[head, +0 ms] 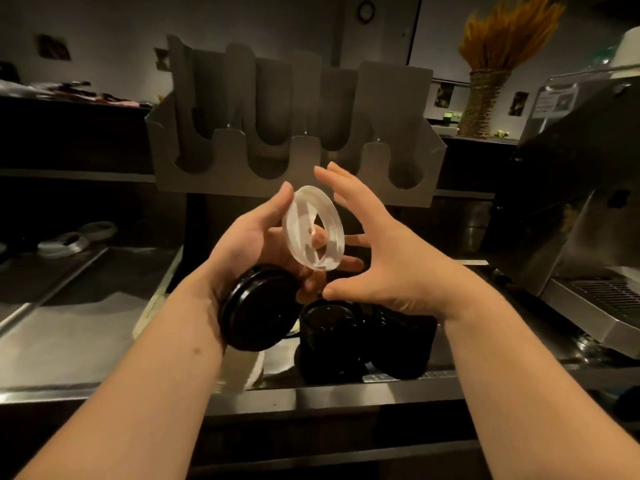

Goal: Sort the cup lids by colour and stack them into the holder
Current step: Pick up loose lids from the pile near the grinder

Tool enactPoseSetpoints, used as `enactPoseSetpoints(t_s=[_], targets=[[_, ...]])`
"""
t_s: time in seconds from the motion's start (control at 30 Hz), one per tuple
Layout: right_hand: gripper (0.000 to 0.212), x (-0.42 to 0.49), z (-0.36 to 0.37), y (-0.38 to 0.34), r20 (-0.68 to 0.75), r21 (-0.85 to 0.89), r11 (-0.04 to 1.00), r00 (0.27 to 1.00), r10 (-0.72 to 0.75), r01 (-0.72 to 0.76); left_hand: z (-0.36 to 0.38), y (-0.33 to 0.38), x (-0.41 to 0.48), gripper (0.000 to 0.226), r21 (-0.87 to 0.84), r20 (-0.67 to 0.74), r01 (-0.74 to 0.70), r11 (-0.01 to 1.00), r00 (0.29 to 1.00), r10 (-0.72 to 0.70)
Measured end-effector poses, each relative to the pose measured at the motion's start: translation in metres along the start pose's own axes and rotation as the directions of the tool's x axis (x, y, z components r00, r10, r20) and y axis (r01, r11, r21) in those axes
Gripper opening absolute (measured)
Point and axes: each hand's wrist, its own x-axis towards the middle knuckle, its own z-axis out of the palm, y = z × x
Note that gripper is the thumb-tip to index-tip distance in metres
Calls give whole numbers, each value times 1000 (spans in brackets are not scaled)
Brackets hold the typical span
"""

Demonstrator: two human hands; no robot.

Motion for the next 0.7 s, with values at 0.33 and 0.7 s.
enactPoseSetpoints(t_s=[0.33, 0.7], targets=[[93, 50, 42, -32, 67, -80, 989, 990, -123, 128, -72, 19, -23, 31, 72, -101, -114, 991, 987, 121], [90, 56, 98, -21, 124, -246, 945, 960, 249, -214, -147, 2, -33, 51, -438, -397, -288, 852, 912, 104]])
